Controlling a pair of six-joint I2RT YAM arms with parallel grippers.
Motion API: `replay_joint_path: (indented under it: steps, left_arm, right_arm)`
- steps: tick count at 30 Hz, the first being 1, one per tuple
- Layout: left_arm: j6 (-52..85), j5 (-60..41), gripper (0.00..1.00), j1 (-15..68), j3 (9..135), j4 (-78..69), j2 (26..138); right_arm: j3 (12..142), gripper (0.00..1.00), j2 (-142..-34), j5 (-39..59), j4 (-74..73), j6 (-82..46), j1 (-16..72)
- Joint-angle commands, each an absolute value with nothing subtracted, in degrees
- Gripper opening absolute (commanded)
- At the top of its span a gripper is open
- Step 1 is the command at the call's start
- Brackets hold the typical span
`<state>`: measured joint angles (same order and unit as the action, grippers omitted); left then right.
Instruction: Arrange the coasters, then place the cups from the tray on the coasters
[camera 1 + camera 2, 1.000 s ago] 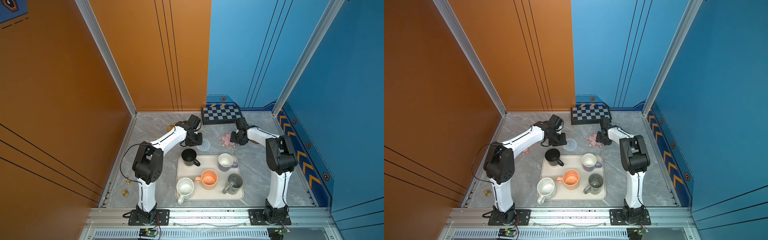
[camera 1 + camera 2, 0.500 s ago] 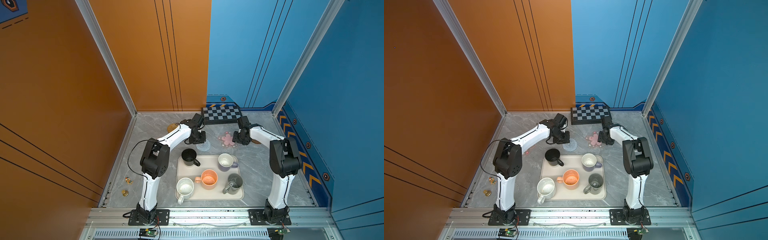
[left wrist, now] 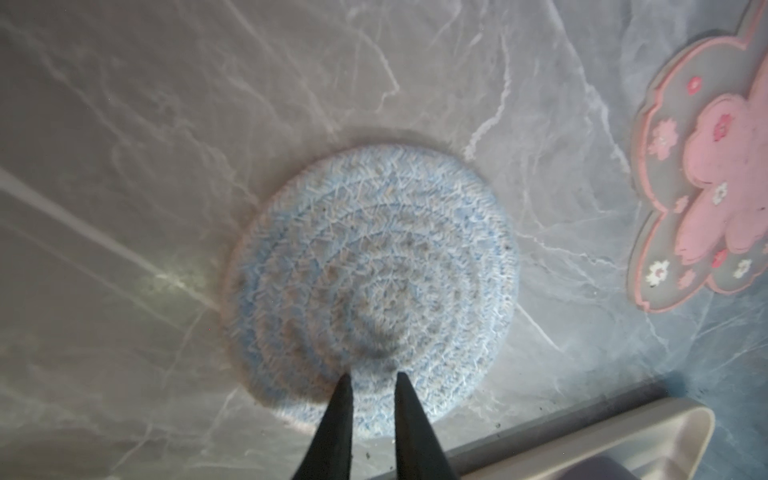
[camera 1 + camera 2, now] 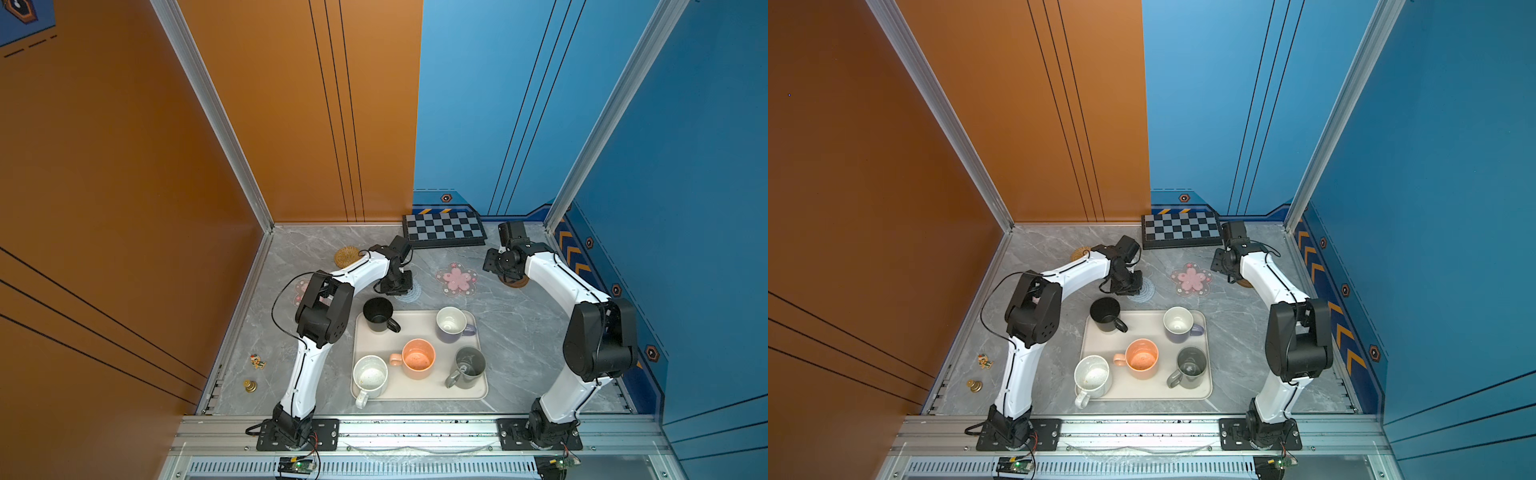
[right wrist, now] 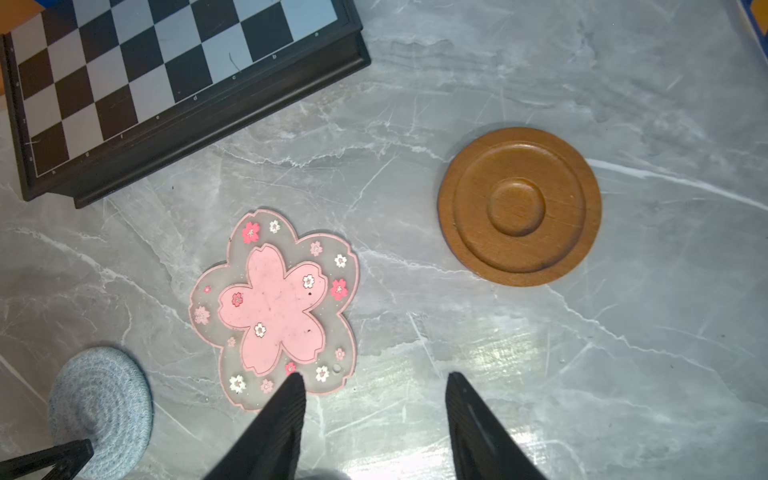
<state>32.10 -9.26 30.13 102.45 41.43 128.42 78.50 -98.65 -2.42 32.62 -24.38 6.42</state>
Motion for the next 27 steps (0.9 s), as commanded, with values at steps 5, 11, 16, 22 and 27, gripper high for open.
replay_joint_path:
  steps: [5, 11, 16, 22, 27]
  left_arm:
    - [34.97, -7.77, 0.20, 31.37, 108.11, 42.26, 134.43]
    - [38.93, -5.00, 0.18, 30.06, 108.78, 43.75, 135.03]
    - [40.47, -1.54, 0.17, 26.29, 108.76, 45.12, 134.58]
    - [38.87, -1.95, 0.17, 21.59, 113.80, 45.15, 136.81]
    - [35.82, -5.75, 0.17, 20.22, 121.74, 45.06, 139.73]
  right_arm:
    - [76.93, 0.57, -95.78, -4.48, 34.54, -22.96, 3.59]
    - [76.09, 0.57, -95.37, -4.07, 34.54, -22.94, 2.24]
    - [75.51, 0.57, -95.65, -3.78, 34.60, -23.11, 2.02]
    - [74.72, 0.57, -95.46, -3.80, 34.58, -23.16, 2.02]
    - [74.05, 0.57, -95.37, -3.75, 34.61, -23.44, 2.02]
